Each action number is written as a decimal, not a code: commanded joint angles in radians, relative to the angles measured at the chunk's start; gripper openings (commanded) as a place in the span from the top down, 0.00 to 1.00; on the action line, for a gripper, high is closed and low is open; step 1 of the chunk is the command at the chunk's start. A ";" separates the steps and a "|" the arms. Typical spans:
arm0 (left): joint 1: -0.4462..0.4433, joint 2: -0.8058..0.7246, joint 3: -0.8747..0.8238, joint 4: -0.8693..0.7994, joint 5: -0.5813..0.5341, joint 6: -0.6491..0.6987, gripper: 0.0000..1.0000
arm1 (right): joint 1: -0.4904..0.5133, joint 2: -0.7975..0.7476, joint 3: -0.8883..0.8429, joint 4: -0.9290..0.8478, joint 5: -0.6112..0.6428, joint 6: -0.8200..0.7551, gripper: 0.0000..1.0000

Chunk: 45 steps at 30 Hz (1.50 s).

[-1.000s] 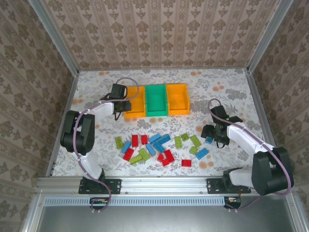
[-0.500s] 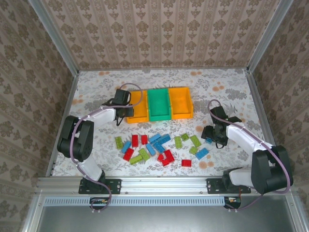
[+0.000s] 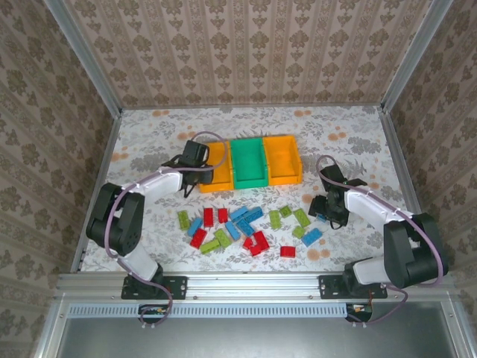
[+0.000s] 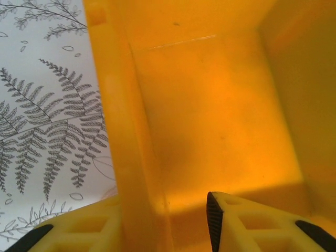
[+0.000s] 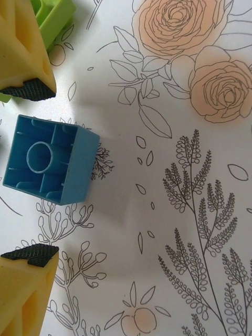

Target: Sort the legos into containers by color

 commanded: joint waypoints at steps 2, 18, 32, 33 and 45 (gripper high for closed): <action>-0.038 -0.107 -0.050 -0.004 -0.070 0.000 0.47 | 0.009 0.013 0.021 0.001 0.017 0.006 0.25; -0.120 -0.433 -0.256 0.044 -0.172 0.000 0.18 | 0.068 0.075 0.082 -0.005 0.089 0.001 0.61; -0.137 -0.575 -0.389 0.023 -0.171 -0.026 0.16 | 0.340 0.209 0.563 0.071 0.070 -0.048 0.75; -0.137 -0.582 -0.396 0.022 -0.161 -0.027 0.15 | 0.349 0.250 0.608 0.060 0.070 -0.061 0.75; -0.183 -0.592 -0.420 -0.028 -0.101 -0.040 0.09 | 0.380 0.645 0.982 -0.013 0.087 -0.115 0.66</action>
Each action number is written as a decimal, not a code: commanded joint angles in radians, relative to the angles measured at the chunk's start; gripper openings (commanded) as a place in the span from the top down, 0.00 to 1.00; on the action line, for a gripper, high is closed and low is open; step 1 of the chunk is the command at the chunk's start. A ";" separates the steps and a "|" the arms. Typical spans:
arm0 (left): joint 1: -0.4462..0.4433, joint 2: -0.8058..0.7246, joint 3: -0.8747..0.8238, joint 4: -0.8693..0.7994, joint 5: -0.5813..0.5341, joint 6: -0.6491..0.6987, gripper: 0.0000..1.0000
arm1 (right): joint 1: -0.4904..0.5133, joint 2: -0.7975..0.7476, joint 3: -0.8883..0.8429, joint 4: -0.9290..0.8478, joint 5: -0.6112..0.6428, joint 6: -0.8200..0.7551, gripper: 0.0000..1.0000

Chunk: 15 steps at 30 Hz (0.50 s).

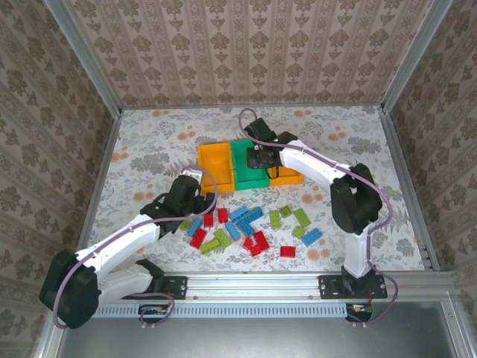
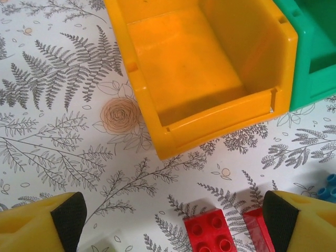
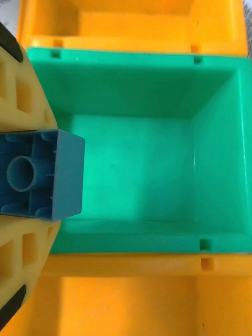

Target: Sort the legos into containers by color

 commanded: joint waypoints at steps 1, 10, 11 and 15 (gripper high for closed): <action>-0.009 -0.024 -0.024 -0.027 0.006 -0.029 0.09 | -0.002 0.052 0.080 -0.062 0.012 -0.028 0.64; -0.019 -0.017 -0.024 -0.046 0.004 -0.037 0.09 | 0.000 0.119 0.127 -0.079 0.014 -0.027 0.46; -0.020 -0.020 -0.023 -0.053 -0.001 -0.039 0.09 | 0.000 0.116 0.125 -0.076 0.013 -0.023 0.43; -0.026 -0.038 -0.021 -0.067 0.005 -0.037 0.09 | 0.007 0.074 0.100 -0.051 0.006 -0.017 0.38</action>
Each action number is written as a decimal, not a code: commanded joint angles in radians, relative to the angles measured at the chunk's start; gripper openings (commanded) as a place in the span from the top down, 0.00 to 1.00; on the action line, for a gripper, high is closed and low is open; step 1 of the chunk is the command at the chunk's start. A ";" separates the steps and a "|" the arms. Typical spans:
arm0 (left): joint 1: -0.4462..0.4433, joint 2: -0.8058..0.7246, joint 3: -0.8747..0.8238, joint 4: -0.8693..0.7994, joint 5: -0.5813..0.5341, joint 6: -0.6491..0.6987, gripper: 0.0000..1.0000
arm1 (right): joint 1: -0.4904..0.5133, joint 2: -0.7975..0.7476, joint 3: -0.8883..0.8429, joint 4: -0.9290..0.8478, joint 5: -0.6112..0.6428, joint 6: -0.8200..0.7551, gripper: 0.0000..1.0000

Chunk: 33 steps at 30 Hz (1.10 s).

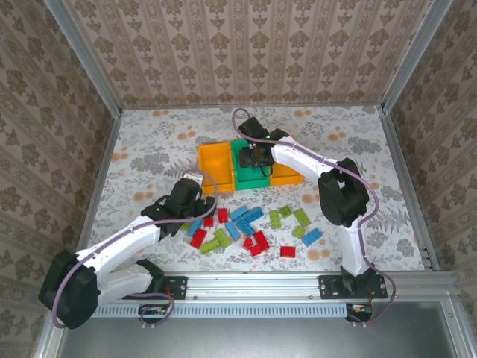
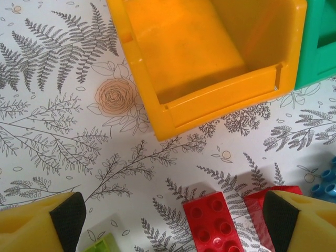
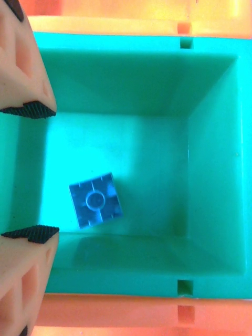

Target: Sort the legos into containers by color

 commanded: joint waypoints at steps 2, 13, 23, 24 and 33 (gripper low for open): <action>-0.011 -0.036 0.000 -0.042 -0.008 -0.021 0.09 | 0.014 -0.068 -0.033 0.003 0.010 -0.002 0.34; -0.001 -0.014 -0.005 -0.239 -0.176 -0.226 0.08 | 0.048 -0.282 -0.286 0.134 0.056 -0.071 0.20; 0.110 0.063 0.003 -0.253 -0.046 -0.316 0.11 | 0.048 -0.326 -0.340 0.135 0.072 -0.050 0.19; 0.122 0.081 0.009 -0.251 -0.029 -0.313 0.11 | 0.048 -0.339 -0.349 0.142 0.079 -0.049 0.19; 0.172 0.237 0.044 -0.187 0.059 -0.291 0.25 | 0.046 -0.429 -0.418 0.138 0.160 -0.058 0.19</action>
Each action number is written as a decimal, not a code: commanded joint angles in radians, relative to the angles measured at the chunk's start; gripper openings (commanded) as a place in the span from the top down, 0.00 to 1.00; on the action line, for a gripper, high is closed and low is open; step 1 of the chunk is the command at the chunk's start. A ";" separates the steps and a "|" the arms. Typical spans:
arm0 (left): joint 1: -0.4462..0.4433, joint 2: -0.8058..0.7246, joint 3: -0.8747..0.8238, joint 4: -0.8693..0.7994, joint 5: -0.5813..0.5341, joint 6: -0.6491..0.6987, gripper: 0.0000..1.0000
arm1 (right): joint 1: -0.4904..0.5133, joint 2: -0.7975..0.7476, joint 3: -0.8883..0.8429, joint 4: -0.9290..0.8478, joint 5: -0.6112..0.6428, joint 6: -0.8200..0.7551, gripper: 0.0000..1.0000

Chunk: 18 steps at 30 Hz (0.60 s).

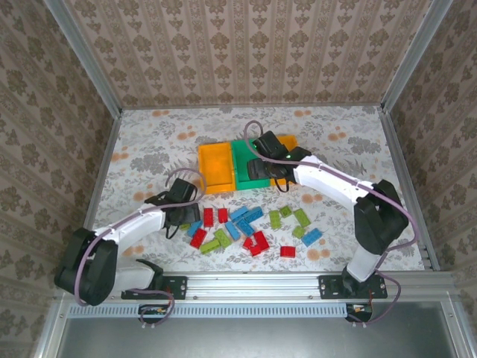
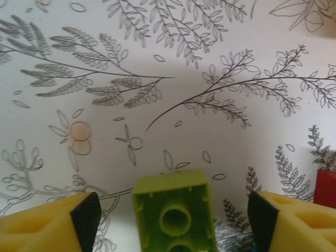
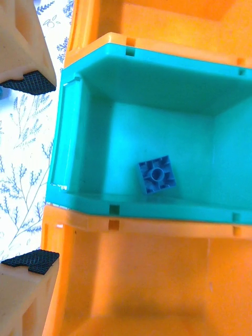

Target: Sort the legos into containers by color

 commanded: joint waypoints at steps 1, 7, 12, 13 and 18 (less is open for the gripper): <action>0.012 0.046 0.031 0.020 0.047 0.003 0.26 | -0.003 -0.055 -0.030 0.006 0.066 -0.006 0.19; 0.025 0.102 0.041 0.043 0.073 0.015 0.49 | -0.006 -0.113 -0.080 -0.072 0.141 0.007 0.17; 0.025 0.103 0.038 0.052 0.073 0.015 0.61 | -0.044 -0.183 -0.194 -0.096 0.161 0.064 0.16; 0.026 0.102 0.036 0.055 0.073 0.016 0.63 | -0.052 -0.201 -0.222 -0.089 0.151 0.073 0.16; 0.025 0.096 0.046 0.055 0.071 0.032 0.76 | -0.060 -0.267 -0.317 -0.067 0.130 0.085 0.16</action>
